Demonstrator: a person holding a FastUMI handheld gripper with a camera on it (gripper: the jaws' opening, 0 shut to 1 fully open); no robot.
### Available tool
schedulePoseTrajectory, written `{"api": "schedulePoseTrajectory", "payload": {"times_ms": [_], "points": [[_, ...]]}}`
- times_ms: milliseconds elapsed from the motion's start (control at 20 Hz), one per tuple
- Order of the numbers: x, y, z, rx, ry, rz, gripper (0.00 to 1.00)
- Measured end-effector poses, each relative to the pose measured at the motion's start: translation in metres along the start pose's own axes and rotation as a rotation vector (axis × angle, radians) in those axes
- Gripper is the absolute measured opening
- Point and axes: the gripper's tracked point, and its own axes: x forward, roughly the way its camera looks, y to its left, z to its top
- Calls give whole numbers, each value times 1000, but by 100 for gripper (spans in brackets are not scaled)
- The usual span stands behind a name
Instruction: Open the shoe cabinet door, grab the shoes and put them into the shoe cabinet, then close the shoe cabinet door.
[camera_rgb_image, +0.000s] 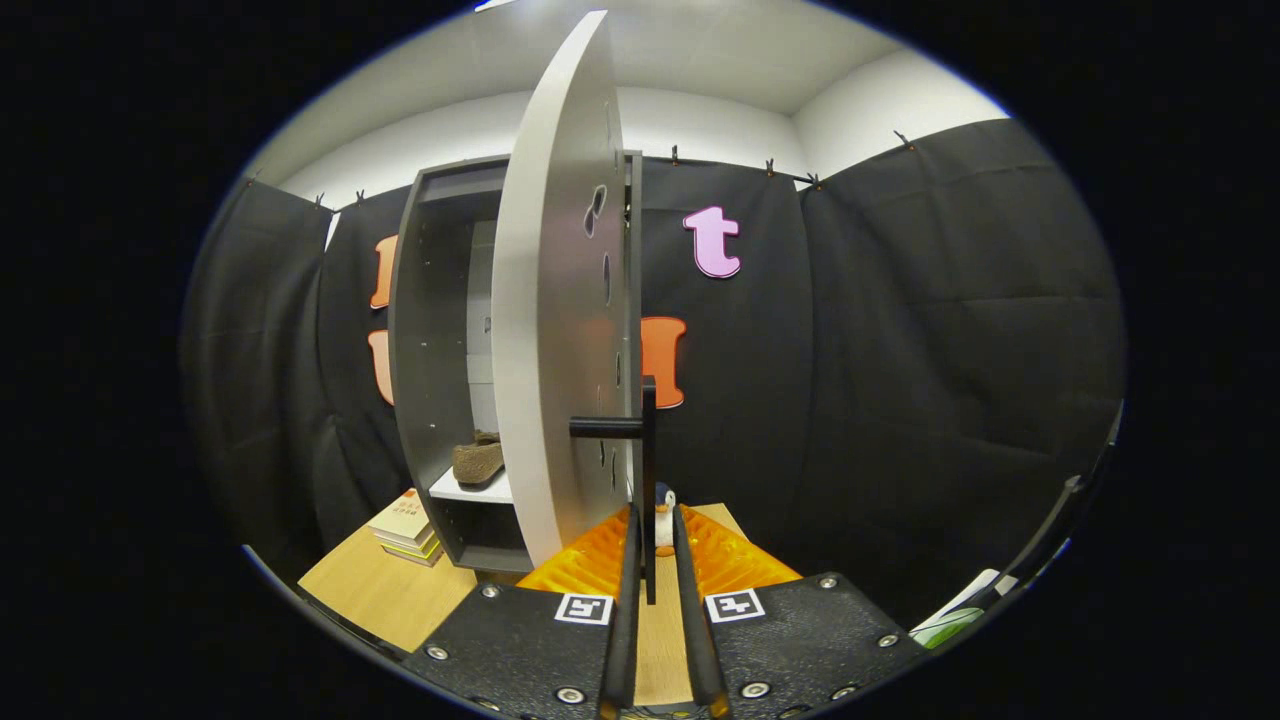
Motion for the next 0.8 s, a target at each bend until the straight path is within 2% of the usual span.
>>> {"api": "schedulePoseTrajectory", "payload": {"times_ms": [500, 800], "points": [[-2, -8, -8, 10, -7, -56, 20], [2, -17, -15, -10, 2, -129, 20]]}}
